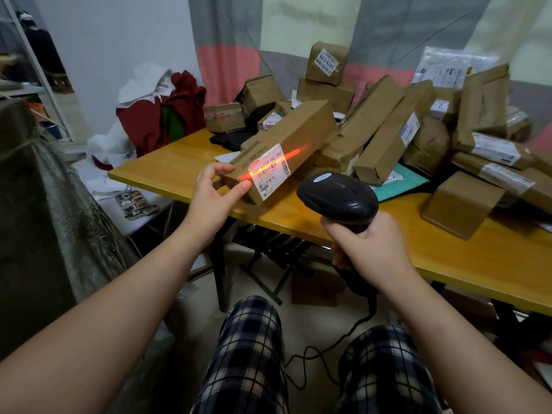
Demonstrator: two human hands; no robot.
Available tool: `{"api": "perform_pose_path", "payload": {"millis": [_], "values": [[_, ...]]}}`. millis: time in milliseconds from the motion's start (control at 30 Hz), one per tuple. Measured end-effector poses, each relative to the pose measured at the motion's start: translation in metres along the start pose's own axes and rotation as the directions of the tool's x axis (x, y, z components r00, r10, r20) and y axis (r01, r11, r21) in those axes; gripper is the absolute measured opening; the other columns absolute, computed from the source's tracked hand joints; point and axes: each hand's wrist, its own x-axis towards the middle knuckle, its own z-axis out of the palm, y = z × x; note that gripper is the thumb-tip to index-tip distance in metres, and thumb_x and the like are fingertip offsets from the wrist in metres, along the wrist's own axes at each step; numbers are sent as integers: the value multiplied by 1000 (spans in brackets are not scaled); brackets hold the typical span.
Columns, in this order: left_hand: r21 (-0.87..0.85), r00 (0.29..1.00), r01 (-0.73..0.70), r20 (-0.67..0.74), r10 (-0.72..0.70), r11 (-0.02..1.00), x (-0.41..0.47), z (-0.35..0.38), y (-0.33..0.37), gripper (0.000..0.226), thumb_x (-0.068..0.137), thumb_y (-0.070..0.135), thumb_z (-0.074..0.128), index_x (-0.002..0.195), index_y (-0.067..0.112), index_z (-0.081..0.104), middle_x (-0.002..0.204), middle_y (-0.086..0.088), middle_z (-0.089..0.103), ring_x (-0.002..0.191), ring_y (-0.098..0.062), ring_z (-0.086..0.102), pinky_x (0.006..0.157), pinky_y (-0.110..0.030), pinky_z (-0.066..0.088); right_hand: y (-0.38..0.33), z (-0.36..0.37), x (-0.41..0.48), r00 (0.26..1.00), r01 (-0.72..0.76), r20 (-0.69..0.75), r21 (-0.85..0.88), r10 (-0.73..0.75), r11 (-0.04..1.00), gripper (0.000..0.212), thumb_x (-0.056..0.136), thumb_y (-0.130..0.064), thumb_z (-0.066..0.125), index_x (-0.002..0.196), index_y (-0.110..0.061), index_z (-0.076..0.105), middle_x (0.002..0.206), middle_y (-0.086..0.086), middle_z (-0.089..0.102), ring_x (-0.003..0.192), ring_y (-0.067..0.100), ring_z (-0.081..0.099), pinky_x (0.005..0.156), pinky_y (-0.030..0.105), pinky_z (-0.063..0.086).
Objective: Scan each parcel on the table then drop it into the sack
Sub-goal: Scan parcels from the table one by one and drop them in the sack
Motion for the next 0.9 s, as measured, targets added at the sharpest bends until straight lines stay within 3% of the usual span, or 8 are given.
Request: {"api": "perform_pose_path", "payload": {"millis": [200,367,500,600,667,733,800,900], "values": [[-216,985,112,-107,-137,970,-39,-21,24,37,85,21,70,118,19,52,112,10,56,96,-2,64,88,-30,54,-19,18,-7,991,91,90,91,-99,992,14,85,-25,68,77,-15,63,57,3,64,49,13,63,50,23,51],[-242,954,99,-253,-161,965,-86,-72,20,27,84,13,69,106,20,55,104,11,61,84,4,66,80,-25,54,-42,63,8,963,127,219,143,-156,982,16,84,-24,70,81,-9,64,53,4,61,43,19,60,43,29,48],[-51,915,87,-391,-100,995,-133,-122,8,30,82,8,70,106,16,55,103,7,62,84,9,63,73,-11,51,-58,119,14,885,170,408,164,-224,972,21,84,-24,70,72,-11,61,48,2,58,40,21,58,43,27,44],[81,857,125,-511,-67,989,-172,-161,-7,34,80,8,73,106,22,57,118,-6,57,104,0,60,79,-8,48,-68,168,13,810,204,525,166,-261,965,21,82,-27,72,70,-19,57,47,-3,58,39,17,57,43,24,43],[136,799,178,-598,-63,975,-199,-187,-16,37,78,21,78,105,33,56,129,-11,50,115,-12,58,88,-16,50,-72,200,9,757,229,585,179,-290,957,18,81,-27,74,75,-26,57,48,-8,59,39,14,57,43,24,43],[327,741,250,-670,37,911,-224,-209,-22,41,74,39,77,107,34,54,130,-11,46,121,-16,51,100,-30,47,-73,231,4,706,223,643,195,-296,955,16,81,-28,74,83,-29,59,54,-10,60,42,10,58,43,23,44],[433,692,330,-716,97,839,-244,-222,-31,47,74,32,81,111,21,54,129,-15,42,123,-13,43,107,-31,40,-72,258,-1,665,221,689,186,-287,957,17,81,-29,74,91,-28,60,60,-10,61,42,6,58,44,22,44],[450,664,456,-747,43,768,-263,-233,-44,47,75,12,79,115,11,56,134,-12,34,128,-15,39,108,-35,39,-66,295,-5,605,238,752,142,-261,961,19,80,-32,75,92,-27,60,65,-8,64,46,9,62,49,29,51]]}}
